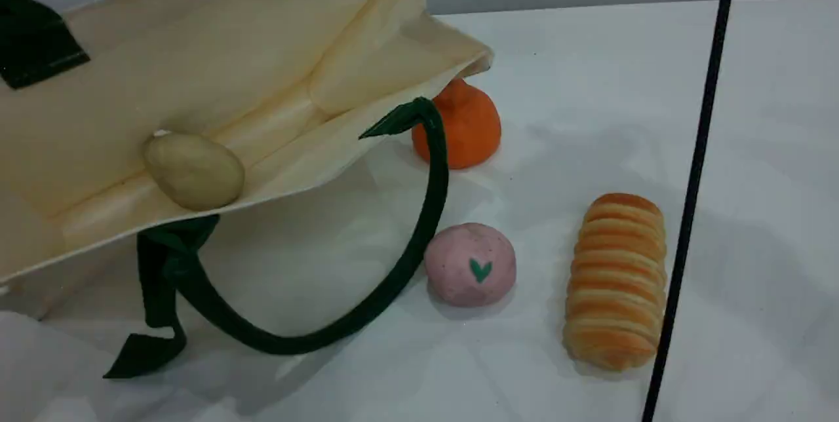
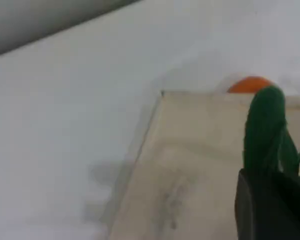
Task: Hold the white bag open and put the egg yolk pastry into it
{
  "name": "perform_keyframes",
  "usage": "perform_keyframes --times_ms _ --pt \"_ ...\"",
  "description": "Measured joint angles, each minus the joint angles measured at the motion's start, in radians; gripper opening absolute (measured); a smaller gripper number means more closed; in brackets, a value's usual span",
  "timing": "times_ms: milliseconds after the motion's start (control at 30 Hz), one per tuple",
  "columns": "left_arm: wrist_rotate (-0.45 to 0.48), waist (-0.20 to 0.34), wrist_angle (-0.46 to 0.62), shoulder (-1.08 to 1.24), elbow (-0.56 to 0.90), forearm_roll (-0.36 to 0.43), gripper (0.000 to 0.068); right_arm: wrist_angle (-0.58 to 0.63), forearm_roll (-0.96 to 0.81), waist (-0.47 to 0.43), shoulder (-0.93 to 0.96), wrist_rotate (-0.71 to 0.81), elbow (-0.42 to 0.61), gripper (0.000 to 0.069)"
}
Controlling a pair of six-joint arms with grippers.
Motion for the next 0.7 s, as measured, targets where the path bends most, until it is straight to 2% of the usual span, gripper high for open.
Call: perform_keyframes --times_ms 67,133,200,333,433,533,700 --pt "0.011 0.000 -0.042 0.000 0.000 0.000 0.0113 0.000 0.000 0.000 0.000 0.000 0.000 0.0543" --pt "0.032 0.001 -0.087 0.000 0.000 0.000 0.0173 0.000 0.000 0.000 0.000 0.000 0.000 0.0543" --pt "0.047 0.001 -0.123 0.000 0.000 -0.004 0.0262 0.000 0.000 0.000 0.000 0.000 0.000 0.0543" --pt "0.035 0.001 -0.128 -0.001 0.000 -0.022 0.0461 0.000 0.000 0.000 0.000 -0.001 0.000 0.0543" --pt "0.025 0.001 -0.127 -0.001 0.000 -0.020 0.0557 0.003 0.000 0.000 0.000 -0.001 0.000 0.0543" --pt "0.025 0.001 -0.127 -0.003 0.000 -0.019 0.0579 0.017 0.000 0.000 0.000 -0.001 0.000 0.0543" --pt "0.025 0.001 -0.076 -0.008 0.000 -0.019 0.0550 0.050 -0.027 0.000 -0.034 0.000 0.000 0.0543"
